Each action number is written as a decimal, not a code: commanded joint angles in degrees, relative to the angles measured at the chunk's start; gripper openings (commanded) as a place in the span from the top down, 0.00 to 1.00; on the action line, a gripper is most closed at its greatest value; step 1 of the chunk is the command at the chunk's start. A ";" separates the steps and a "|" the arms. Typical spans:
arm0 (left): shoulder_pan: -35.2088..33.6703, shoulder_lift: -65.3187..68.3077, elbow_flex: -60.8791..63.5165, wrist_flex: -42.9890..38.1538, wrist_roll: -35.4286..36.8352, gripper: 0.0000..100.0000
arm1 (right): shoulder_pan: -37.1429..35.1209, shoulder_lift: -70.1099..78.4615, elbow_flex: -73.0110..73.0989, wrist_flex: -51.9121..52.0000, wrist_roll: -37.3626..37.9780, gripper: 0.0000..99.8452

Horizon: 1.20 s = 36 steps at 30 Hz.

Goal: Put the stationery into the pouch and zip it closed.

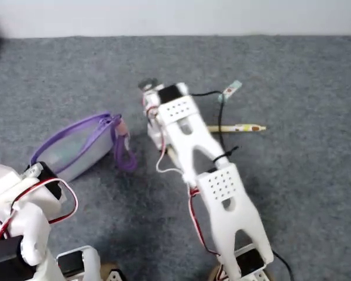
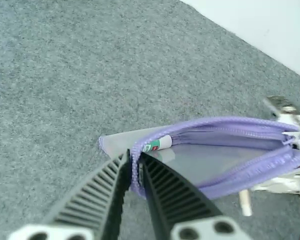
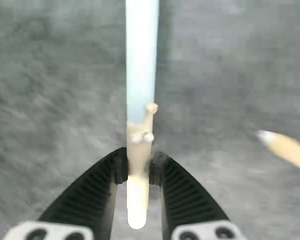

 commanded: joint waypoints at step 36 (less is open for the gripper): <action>-0.35 1.58 -2.51 0.62 -0.53 0.99 | -3.38 -24.31 42.11 -25.36 8.62 0.79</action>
